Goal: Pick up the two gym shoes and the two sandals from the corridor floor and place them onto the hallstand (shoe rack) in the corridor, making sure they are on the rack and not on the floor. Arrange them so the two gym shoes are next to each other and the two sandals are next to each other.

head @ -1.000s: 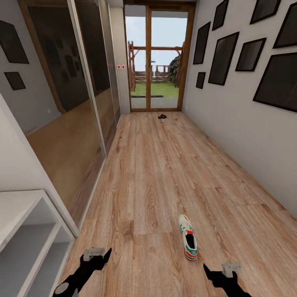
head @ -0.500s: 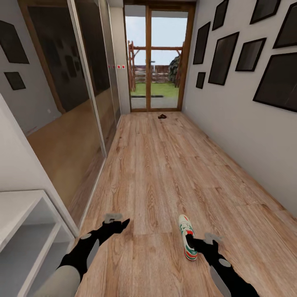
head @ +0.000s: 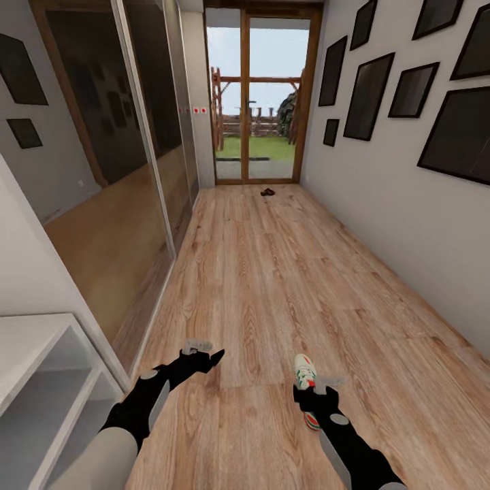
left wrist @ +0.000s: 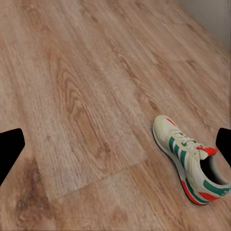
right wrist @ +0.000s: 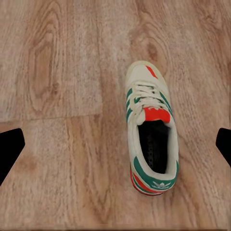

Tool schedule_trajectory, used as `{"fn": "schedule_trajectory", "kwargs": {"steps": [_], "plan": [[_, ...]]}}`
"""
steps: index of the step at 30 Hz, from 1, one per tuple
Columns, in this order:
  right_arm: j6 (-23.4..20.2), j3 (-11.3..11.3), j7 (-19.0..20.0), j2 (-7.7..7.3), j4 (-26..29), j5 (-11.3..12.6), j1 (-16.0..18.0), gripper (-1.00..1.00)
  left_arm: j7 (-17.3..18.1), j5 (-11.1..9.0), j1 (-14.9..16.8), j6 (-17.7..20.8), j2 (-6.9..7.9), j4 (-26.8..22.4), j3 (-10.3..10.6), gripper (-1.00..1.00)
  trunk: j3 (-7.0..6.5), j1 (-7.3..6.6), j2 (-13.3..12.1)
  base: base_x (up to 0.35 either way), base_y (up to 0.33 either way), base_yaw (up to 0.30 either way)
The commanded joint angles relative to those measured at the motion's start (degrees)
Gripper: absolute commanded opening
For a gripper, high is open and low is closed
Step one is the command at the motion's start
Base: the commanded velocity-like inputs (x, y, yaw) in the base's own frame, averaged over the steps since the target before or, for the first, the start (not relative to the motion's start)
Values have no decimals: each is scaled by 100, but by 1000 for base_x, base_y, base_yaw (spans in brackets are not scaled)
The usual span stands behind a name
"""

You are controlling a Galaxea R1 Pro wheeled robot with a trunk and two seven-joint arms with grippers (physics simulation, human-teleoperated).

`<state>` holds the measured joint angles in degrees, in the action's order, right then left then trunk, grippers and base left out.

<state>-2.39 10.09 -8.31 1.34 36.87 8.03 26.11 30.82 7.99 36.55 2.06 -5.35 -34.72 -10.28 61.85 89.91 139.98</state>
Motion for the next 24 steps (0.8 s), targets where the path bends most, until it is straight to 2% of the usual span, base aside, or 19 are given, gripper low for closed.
{"fn": "schedule_trajectory", "kwargs": {"steps": [1, 12, 19, 24], "plan": [[-28, 24, -52, -1, -17, 24, 4, 100, 67, 49, -4, 14, -6, -41, -45, 100, 5, -1, 2, 32, 0, 0], [-26, 20, -28, -49, -94, -39, 1, 100, 119, 37, -16, -4, -10, -89, -62, 100, 5, -1, 2, 282, 0, -5], [-24, 19, -34, -63, -109, -44, 0, 100, 352, 40, -16, 3, -10, -98, -62, 100, 5, -1, 2, 316, 0, -226], [-4, 14, -31, -64, -231, -43, 0, 100, 394, 44, -16, -14, -10, -104, -60, 100, 5, -1, 2, 76, 0, -157]]}}
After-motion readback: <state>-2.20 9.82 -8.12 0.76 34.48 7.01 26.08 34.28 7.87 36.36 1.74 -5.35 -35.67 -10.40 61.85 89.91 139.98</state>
